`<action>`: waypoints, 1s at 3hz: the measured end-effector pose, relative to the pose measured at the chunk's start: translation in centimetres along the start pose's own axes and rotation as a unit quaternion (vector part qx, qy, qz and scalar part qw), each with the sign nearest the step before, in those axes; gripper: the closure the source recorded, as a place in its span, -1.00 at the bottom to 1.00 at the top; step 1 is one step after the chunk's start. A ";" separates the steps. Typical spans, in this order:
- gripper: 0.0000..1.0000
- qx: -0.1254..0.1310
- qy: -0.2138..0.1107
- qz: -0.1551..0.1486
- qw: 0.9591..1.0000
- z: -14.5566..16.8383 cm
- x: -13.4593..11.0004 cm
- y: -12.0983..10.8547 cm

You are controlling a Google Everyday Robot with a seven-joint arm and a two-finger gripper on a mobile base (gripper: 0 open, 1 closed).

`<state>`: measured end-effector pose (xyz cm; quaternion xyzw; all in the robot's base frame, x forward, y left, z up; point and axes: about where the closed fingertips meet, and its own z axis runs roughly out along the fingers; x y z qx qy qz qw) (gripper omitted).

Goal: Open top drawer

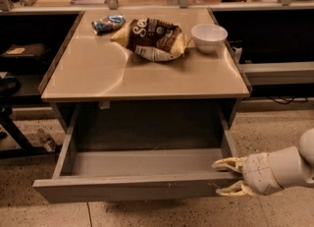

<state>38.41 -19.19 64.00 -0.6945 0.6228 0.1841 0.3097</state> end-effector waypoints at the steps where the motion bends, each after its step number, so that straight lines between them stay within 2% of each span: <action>1: 0.68 0.000 0.000 0.000 1.000 -0.2 -0.3 -0.1; 2: 1.00 -0.005 -0.005 0.004 1.000 -0.3 -0.5 0.7; 3: 1.00 -0.005 -0.005 0.004 1.000 -0.4 -0.5 0.7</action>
Offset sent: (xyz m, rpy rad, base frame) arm -0.3089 -0.1995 -0.0476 0.0663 0.0293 0.0653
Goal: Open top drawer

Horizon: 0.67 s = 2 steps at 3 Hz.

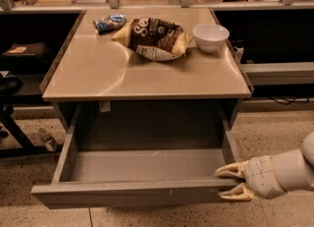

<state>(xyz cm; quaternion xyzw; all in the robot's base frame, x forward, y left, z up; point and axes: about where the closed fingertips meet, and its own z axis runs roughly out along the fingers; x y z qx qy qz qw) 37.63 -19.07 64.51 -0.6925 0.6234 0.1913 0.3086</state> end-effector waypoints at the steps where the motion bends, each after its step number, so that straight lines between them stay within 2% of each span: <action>1: 1.00 0.000 -0.001 0.000 1.000 -0.2 0.1 0.8; 2: 1.00 0.000 -0.001 0.000 1.000 -0.2 0.0 0.8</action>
Offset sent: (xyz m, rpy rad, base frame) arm -0.3340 -0.1796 -0.0603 0.1495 0.0107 0.1874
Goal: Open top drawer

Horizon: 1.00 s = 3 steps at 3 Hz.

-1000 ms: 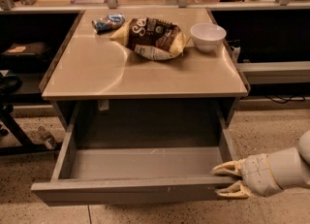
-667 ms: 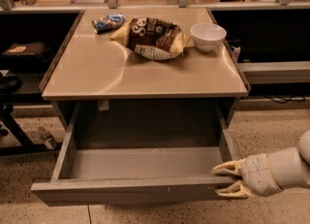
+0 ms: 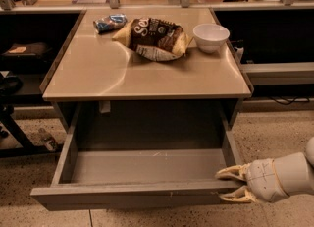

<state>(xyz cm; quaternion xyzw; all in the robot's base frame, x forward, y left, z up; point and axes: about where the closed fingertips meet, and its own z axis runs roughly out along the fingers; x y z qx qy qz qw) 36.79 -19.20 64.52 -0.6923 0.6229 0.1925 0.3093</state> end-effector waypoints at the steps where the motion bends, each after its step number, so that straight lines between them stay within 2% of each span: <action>1: 0.62 0.000 0.000 0.000 1.000 0.0 0.0 0.0; 2: 0.15 -0.008 -0.008 0.000 1.000 -0.1 0.1 0.2; 3: 0.23 -0.008 -0.008 0.000 1.000 -0.1 0.1 0.2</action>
Offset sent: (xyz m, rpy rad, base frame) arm -0.0049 -0.0058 -0.0044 0.0422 0.0368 0.0347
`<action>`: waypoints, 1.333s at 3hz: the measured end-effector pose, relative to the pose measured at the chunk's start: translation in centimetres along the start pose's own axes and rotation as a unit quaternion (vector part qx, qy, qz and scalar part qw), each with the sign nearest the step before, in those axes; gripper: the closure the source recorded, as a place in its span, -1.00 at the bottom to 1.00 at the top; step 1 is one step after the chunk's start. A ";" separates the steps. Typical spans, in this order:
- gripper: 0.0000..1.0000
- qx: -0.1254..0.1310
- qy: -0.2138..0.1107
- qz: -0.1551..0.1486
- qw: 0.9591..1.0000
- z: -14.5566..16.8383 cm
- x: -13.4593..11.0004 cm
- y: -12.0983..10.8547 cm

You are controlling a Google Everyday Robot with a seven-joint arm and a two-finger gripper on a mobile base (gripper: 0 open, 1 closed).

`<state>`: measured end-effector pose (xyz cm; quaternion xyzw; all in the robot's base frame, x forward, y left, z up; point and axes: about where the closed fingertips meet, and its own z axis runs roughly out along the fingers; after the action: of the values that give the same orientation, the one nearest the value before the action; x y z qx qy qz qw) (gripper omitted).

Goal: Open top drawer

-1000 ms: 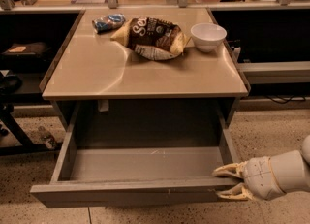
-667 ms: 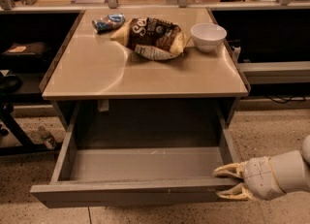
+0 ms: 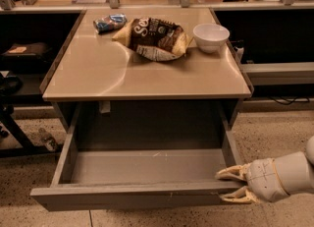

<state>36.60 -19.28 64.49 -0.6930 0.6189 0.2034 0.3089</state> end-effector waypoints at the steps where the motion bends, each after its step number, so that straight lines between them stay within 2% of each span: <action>1: 0.70 -0.002 0.000 -0.002 1.000 0.0 0.1 0.4; 2: 1.00 -0.003 0.000 -0.001 1.000 -0.1 0.2 1.0; 3: 1.00 -0.008 -0.003 0.003 1.000 -0.2 0.1 1.7; 4: 0.63 -0.008 -0.003 0.003 1.000 -0.2 0.1 1.7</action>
Offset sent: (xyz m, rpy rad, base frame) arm -0.2433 -0.1253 -0.0829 -0.0282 0.0909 0.0558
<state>34.93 -19.56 64.33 -0.6930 0.6181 0.2113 0.3049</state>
